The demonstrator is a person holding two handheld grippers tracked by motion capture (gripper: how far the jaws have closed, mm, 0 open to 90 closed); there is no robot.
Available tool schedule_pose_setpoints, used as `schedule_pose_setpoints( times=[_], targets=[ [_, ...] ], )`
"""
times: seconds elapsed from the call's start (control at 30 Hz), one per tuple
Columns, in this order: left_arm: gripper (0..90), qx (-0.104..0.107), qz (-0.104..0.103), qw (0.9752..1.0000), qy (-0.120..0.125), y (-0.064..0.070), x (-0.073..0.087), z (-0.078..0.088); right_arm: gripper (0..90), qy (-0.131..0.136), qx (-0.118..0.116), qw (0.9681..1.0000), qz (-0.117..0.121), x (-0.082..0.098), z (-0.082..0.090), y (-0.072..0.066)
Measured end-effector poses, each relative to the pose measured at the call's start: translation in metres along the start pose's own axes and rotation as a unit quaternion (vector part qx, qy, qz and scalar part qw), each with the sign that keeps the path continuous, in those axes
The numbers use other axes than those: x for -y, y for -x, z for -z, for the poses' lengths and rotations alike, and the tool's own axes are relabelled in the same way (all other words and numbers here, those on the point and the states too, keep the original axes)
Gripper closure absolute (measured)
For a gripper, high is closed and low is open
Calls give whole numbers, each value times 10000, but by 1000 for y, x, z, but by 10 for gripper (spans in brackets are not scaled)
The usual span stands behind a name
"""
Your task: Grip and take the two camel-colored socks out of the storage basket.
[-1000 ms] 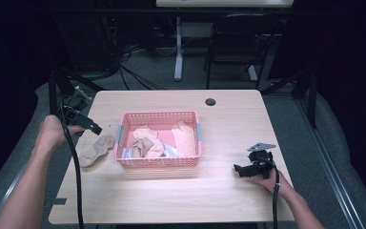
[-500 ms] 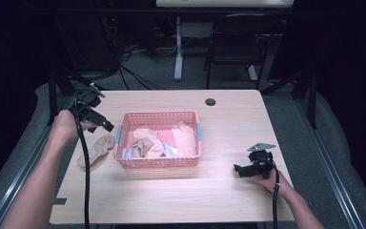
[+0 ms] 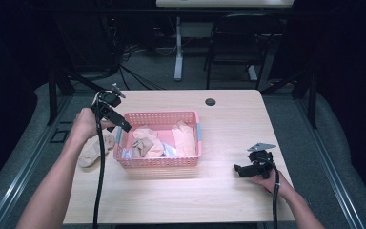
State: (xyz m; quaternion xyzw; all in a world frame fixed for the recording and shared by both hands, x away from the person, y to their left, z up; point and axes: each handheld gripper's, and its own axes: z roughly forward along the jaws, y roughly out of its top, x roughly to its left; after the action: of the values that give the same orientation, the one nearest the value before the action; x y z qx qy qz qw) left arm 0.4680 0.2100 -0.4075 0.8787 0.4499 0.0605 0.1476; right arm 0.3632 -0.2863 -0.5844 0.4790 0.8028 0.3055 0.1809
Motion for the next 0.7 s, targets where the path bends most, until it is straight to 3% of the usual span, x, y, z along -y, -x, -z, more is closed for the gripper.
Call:
schedule_pose_setpoints(
  times=[0.3,0.7],
  targets=[
    [2,139,-56,9999,-23,12,-9,-12,0,0,-2,10000,1,0,0,0],
    [3,426,-144,9986,-262,30,-11,-59,0,2,0,10000,0,0,0,0]
  ],
)
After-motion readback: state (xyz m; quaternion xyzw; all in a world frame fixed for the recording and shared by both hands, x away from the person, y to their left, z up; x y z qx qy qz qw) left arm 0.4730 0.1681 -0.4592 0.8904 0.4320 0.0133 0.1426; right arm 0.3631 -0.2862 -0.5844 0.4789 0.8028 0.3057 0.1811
